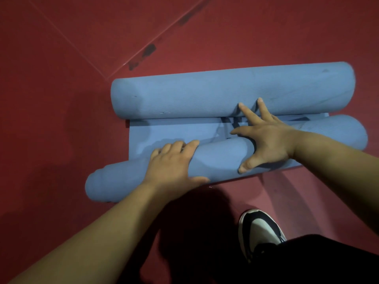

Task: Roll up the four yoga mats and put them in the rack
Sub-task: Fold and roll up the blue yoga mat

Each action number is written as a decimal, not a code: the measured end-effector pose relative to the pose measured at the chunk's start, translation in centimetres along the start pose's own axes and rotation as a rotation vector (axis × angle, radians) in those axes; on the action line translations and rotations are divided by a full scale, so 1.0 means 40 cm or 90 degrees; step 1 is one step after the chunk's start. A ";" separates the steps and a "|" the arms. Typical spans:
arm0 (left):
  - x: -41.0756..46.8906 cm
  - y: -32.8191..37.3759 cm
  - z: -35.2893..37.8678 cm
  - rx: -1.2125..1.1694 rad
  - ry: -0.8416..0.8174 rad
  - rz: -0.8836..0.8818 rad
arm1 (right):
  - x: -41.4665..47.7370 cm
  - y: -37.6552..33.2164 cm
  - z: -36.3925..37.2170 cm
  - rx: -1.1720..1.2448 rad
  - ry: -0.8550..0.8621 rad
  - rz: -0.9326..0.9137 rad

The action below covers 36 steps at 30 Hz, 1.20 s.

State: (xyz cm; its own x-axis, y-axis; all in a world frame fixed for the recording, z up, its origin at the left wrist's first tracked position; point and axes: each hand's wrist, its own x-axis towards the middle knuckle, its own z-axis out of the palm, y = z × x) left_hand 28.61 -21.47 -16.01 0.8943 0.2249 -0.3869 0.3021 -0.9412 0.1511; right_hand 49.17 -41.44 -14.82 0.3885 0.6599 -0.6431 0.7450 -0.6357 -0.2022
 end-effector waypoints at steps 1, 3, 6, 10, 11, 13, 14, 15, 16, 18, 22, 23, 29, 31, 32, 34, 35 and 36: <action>-0.008 0.006 0.011 0.021 0.018 -0.003 | 0.001 0.000 -0.003 0.010 -0.002 0.001; -0.008 0.005 0.025 0.043 0.038 -0.008 | 0.000 -0.002 -0.006 0.006 0.003 0.003; 0.021 -0.015 0.011 0.018 0.023 0.008 | -0.012 0.003 0.003 -0.022 0.058 0.022; 0.067 -0.043 -0.020 -0.032 -0.049 0.033 | -0.014 0.006 0.024 -0.033 0.122 0.046; 0.068 -0.043 -0.024 -0.027 -0.046 0.031 | -0.008 0.006 0.023 -0.038 0.125 0.046; 0.056 -0.034 -0.022 -0.009 -0.006 0.016 | 0.004 0.007 0.012 -0.035 0.128 0.046; 0.045 -0.027 -0.015 -0.002 0.023 0.002 | 0.009 0.007 0.005 -0.030 0.130 0.046; 0.033 -0.021 -0.005 0.008 0.050 -0.008 | 0.014 0.008 -0.002 -0.026 0.130 0.045; 0.023 -0.015 0.007 0.026 0.069 -0.013 | 0.018 0.009 -0.008 -0.023 0.129 0.045; 0.018 -0.010 0.026 0.051 0.079 -0.018 | 0.024 0.011 -0.011 -0.024 0.130 0.044; 0.047 -0.032 0.008 0.039 0.069 -0.001 | 0.019 0.009 -0.003 -0.034 0.154 0.039; 0.060 -0.039 -0.002 0.033 0.054 0.004 | 0.016 0.008 0.001 -0.042 0.157 0.040; 0.077 -0.042 -0.025 0.010 0.031 -0.003 | 0.024 0.009 -0.001 -0.076 0.155 0.049; 0.051 -0.031 0.004 0.022 0.072 -0.013 | 0.027 0.011 -0.002 -0.080 0.156 0.048; 0.042 -0.026 0.020 0.038 0.093 -0.011 | 0.027 0.012 -0.001 -0.080 0.156 0.048; 0.041 -0.026 0.039 0.070 0.128 -0.005 | 0.026 0.010 -0.002 -0.079 0.155 0.046; 0.046 -0.029 0.037 0.077 0.132 -0.003 | 0.024 0.010 -0.005 -0.078 0.153 0.047; 0.052 -0.031 0.032 0.078 0.124 0.000 | 0.023 0.010 -0.008 -0.075 0.149 0.049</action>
State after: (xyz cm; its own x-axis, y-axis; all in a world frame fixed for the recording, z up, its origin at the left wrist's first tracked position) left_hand 29.68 -20.13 -18.17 0.9447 0.2583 -0.2018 0.2705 -0.9621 0.0348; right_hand 50.01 -40.95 -15.27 0.5508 0.6946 -0.4628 0.7613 -0.6454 -0.0624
